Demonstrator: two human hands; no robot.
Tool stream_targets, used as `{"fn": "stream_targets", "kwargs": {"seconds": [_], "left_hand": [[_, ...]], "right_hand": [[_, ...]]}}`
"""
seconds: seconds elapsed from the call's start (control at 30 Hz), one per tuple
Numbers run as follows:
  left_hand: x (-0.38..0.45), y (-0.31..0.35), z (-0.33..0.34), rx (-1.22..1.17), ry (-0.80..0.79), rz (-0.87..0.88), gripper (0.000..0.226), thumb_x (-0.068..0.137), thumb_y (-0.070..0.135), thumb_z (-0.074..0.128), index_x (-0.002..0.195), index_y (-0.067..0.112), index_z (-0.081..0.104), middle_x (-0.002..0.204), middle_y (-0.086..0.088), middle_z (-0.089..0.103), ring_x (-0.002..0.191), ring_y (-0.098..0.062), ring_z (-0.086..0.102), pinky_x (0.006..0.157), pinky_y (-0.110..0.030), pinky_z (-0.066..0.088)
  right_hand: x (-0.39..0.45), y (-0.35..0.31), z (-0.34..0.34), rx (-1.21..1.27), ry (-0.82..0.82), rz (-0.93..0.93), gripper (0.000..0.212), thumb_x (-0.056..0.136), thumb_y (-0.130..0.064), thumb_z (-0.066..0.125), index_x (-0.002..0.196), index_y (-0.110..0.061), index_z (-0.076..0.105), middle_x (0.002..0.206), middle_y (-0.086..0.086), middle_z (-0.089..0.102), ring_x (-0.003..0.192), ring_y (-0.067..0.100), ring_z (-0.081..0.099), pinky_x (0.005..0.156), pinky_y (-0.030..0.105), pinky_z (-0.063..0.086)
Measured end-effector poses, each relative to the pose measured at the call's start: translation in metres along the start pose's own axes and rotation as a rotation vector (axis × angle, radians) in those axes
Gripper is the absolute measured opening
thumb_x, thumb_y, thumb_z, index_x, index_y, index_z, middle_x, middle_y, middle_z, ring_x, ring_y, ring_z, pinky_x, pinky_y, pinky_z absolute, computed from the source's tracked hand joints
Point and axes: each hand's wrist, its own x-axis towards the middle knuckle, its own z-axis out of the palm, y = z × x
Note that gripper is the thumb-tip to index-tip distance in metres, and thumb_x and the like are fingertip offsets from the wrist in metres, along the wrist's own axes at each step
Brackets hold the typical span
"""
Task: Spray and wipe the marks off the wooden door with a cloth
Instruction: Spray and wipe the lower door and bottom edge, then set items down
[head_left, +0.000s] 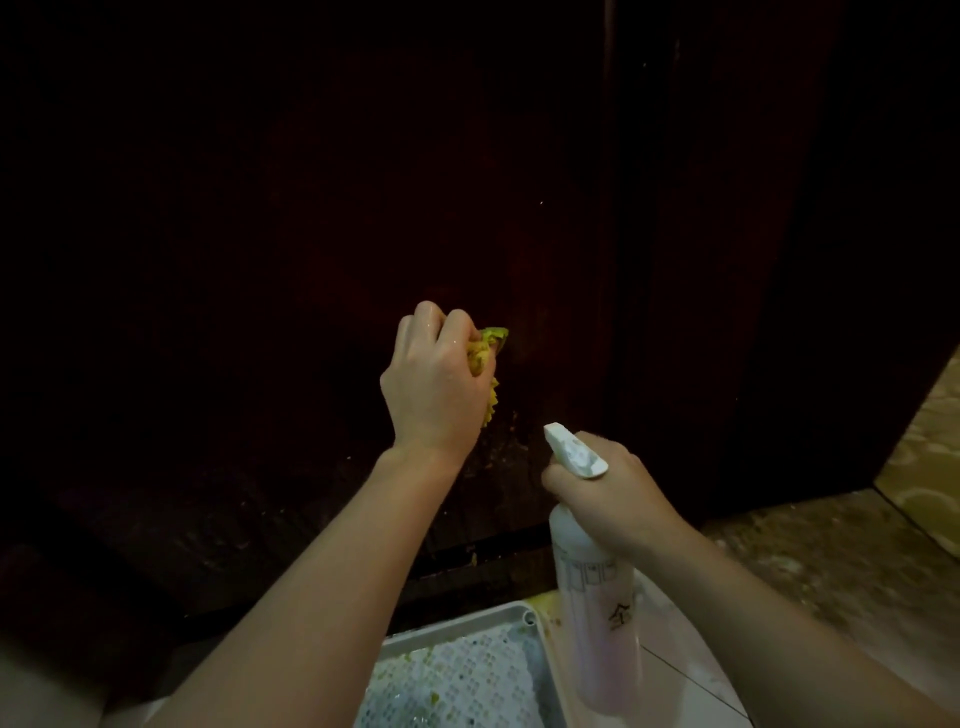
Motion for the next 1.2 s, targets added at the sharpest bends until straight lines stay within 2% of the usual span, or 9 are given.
{"fn": "stream_targets", "kwargs": {"seconds": [0.3,0.4,0.53,0.67,0.83,0.97,1.03,1.1,1.2], "left_hand": [[-0.046,-0.013,0.027,0.166,-0.187,0.557,0.008,0.086,0.009,0.06,0.078,0.008,0.063,0.079,-0.007,0.057,0.067,-0.022,0.051,0.05,-0.027,0.033],[-0.064,-0.022,0.026,0.179,-0.282,0.557,0.006,0.083,0.007,0.061,0.079,0.009,0.064,0.079,-0.006,0.057,0.067,-0.021,0.051,0.049,-0.026,0.037],[-0.051,-0.017,0.012,0.049,-0.261,0.281,0.016,0.075,0.012,0.076,0.084,0.008,0.063,0.083,-0.005,0.056,0.071,-0.018,0.051,0.046,-0.025,0.041],[-0.048,-0.01,-0.016,-0.127,-0.186,0.063,0.02,0.084,0.023,0.066,0.096,0.009,0.061,0.093,-0.003,0.054,0.079,-0.014,0.053,0.049,-0.024,0.046],[-0.073,-0.037,-0.051,-0.219,-0.192,-0.173,0.027,0.094,0.021,0.05,0.117,0.013,0.059,0.107,0.004,0.056,0.089,-0.005,0.057,0.073,-0.014,0.047],[-0.085,-0.074,-0.077,-0.342,-0.176,-0.544,0.025,0.099,0.013,0.046,0.095,0.034,0.059,0.08,0.016,0.061,0.077,0.007,0.06,0.061,-0.006,0.044],[-0.087,-0.095,-0.088,-0.41,-0.2,-0.812,0.027,0.1,0.016,0.045,0.088,0.033,0.061,0.077,0.011,0.065,0.072,0.003,0.063,0.058,-0.011,0.048],[-0.088,-0.117,-0.1,-0.528,-0.201,-1.147,0.017,0.098,0.026,0.05,0.092,0.025,0.066,0.083,0.001,0.07,0.075,-0.011,0.068,0.067,-0.03,0.057],[-0.091,-0.147,-0.123,-0.795,-0.237,-1.498,0.03,0.081,0.038,0.075,0.1,0.017,0.065,0.089,-0.008,0.074,0.081,-0.024,0.072,0.074,-0.042,0.059]], "right_hand": [[-0.004,0.024,-0.002,-0.025,0.08,0.017,0.011,0.081,-0.019,0.065,0.075,-0.018,0.056,0.07,-0.004,0.055,0.067,0.013,0.052,0.056,0.027,0.037],[-0.007,0.032,-0.001,-0.06,0.015,0.018,0.012,0.08,-0.018,0.066,0.074,-0.021,0.056,0.071,-0.004,0.056,0.068,0.014,0.054,0.058,0.028,0.04],[-0.004,0.03,-0.003,0.001,-0.068,-0.004,0.011,0.081,-0.014,0.066,0.074,-0.015,0.058,0.07,-0.003,0.055,0.068,0.014,0.053,0.064,0.033,0.041],[0.001,0.012,0.008,0.035,-0.183,-0.079,0.014,0.084,-0.012,0.065,0.077,-0.011,0.053,0.069,-0.003,0.05,0.063,0.011,0.047,0.063,0.033,0.039],[0.005,-0.018,0.053,-0.047,-0.367,-0.246,0.011,0.083,-0.011,0.064,0.082,-0.018,0.055,0.077,0.0,0.057,0.068,0.013,0.052,0.064,0.034,0.041],[0.006,-0.044,0.094,-0.02,-0.456,-0.301,0.009,0.083,-0.01,0.062,0.091,-0.01,0.058,0.086,0.013,0.06,0.072,0.022,0.054,0.066,0.037,0.042],[0.003,-0.056,0.115,-0.013,-0.5,-0.337,0.007,0.083,-0.01,0.062,0.088,-0.011,0.058,0.08,0.007,0.058,0.069,0.016,0.052,0.065,0.036,0.042],[0.001,-0.07,0.134,-0.028,-0.533,-0.362,0.007,0.083,-0.011,0.063,0.083,-0.014,0.056,0.075,-0.001,0.057,0.066,0.01,0.051,0.063,0.032,0.041],[-0.001,-0.089,0.161,-0.057,-0.538,-0.382,0.016,0.083,-0.013,0.064,0.075,-0.018,0.051,0.069,-0.006,0.052,0.059,0.005,0.046,0.058,0.026,0.038]]}}
